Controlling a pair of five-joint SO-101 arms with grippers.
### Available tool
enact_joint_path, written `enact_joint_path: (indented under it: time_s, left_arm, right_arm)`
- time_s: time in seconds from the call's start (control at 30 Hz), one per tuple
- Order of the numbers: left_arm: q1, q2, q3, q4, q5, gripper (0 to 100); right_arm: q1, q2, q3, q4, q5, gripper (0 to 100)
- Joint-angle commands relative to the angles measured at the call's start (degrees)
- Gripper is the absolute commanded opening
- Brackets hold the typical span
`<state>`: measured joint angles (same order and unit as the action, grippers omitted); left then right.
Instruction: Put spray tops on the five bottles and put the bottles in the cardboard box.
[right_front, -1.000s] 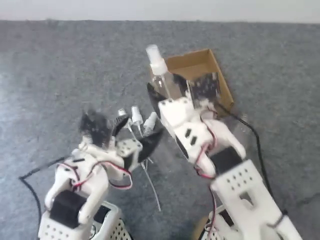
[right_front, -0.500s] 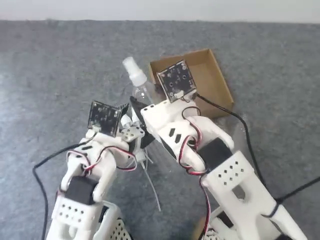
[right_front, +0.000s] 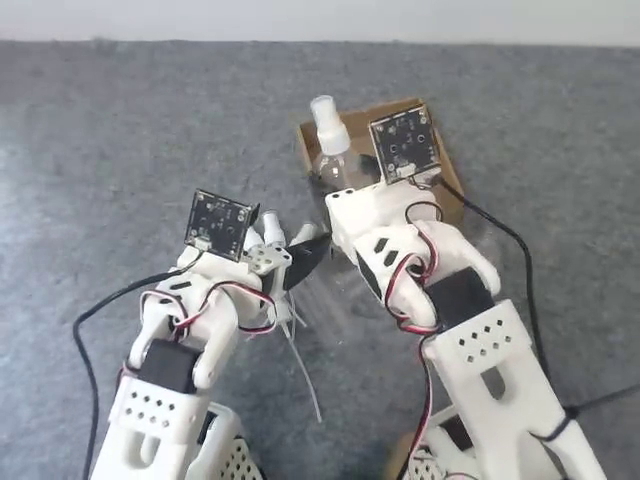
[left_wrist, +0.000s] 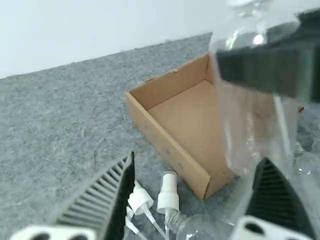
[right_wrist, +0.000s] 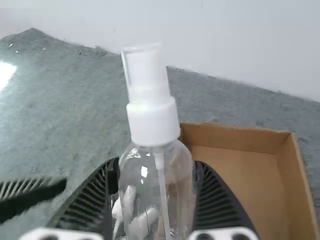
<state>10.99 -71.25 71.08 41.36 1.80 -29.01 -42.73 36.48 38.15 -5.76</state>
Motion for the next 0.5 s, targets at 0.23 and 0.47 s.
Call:
enact_joint_path:
  time_s: [0.23, 0.47]
  left_arm:
    - [-4.5, 0.3, -0.3, 0.9, 0.1, 21]
    - [-4.4, 0.4, 3.0, -4.8, 0.1, 15]
  right_arm:
    - [6.8, 21.3, -3.6, -35.2, 0.1, 0.6]
    - [8.0, 36.0, -6.6, -45.9, 0.1, 0.6]
